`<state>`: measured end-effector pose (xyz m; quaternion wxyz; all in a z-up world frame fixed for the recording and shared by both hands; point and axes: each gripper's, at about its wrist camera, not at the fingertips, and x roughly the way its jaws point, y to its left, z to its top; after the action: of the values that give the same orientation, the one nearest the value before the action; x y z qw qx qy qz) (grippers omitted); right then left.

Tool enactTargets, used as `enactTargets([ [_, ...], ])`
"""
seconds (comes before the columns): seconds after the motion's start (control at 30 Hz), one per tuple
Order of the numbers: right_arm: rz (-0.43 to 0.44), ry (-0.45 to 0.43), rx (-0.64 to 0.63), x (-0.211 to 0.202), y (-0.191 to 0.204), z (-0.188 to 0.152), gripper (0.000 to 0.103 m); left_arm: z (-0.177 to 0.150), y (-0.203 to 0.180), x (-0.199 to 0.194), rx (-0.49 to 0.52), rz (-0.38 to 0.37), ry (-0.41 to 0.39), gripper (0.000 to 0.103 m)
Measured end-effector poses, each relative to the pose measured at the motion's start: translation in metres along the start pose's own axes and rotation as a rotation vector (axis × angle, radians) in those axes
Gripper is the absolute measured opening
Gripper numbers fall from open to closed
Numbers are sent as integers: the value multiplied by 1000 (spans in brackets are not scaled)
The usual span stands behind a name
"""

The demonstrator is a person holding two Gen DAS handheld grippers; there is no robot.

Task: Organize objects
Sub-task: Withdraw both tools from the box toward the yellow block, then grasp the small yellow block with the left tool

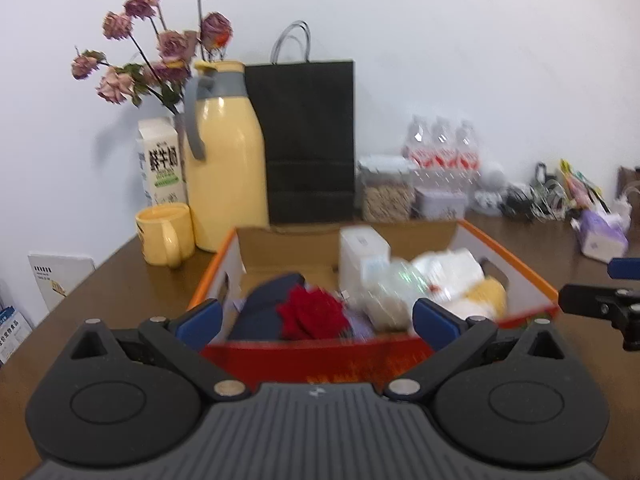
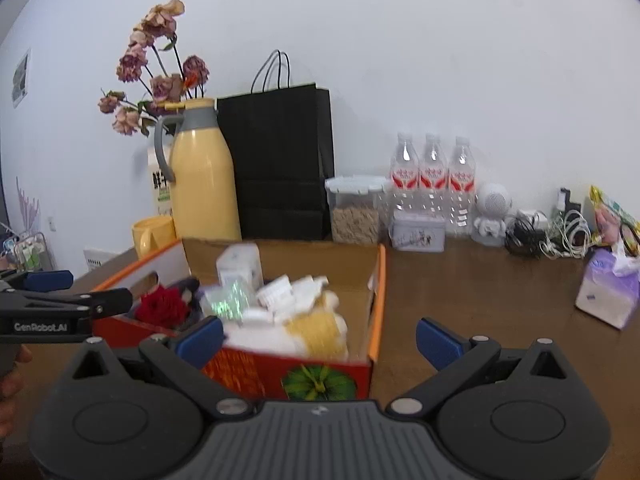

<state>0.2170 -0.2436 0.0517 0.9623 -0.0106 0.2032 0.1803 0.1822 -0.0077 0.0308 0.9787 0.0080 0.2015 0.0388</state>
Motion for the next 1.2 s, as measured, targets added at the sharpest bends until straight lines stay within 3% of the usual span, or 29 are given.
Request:
enactTargets([
  [0.37, -13, 97, 3, -18, -11, -36, 103, -50, -46, -4, 92, -117, 188, 103],
  [0.6, -6, 133, -1, -22, -10, -49, 103, -68, -68, 2, 119, -136, 280, 103],
  [0.93, 18, 146, -4, -24, -7, -56, 103, -73, -63, 7, 59, -121, 330, 103],
  [1.2, 22, 157, -4, -22, -6, -60, 103, -74, -65, 8, 60, -117, 321, 103],
])
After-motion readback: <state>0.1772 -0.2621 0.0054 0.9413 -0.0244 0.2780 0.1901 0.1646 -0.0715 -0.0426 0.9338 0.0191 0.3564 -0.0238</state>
